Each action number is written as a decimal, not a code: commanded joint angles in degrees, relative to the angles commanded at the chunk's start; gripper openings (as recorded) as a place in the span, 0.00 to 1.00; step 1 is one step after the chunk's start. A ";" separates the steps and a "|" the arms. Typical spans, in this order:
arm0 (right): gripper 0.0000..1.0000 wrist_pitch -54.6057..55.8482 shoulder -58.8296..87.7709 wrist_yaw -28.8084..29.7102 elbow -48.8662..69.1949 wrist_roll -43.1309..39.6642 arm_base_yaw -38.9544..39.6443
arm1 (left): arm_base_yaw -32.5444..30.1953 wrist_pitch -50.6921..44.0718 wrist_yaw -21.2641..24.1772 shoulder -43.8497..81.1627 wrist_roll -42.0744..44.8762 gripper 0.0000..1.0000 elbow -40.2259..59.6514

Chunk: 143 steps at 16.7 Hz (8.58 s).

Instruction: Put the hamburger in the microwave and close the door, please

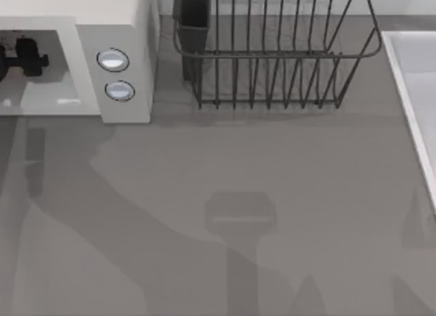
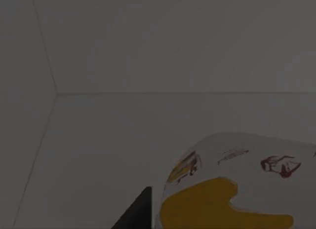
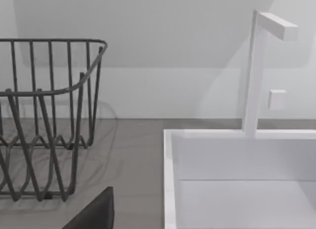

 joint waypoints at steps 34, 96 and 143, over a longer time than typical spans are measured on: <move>1.00 0.00 0.00 0.00 0.00 0.00 0.00 | -0.02 -2.02 -0.33 -0.43 -0.61 1.00 0.39; 1.00 0.00 0.00 0.00 0.00 0.00 0.00 | -8.12 -39.51 -9.84 -132.02 -4.00 1.00 -72.99; 1.00 0.00 0.00 0.00 0.00 0.00 0.00 | -8.70 -52.17 -10.54 -138.45 -4.43 0.00 -66.56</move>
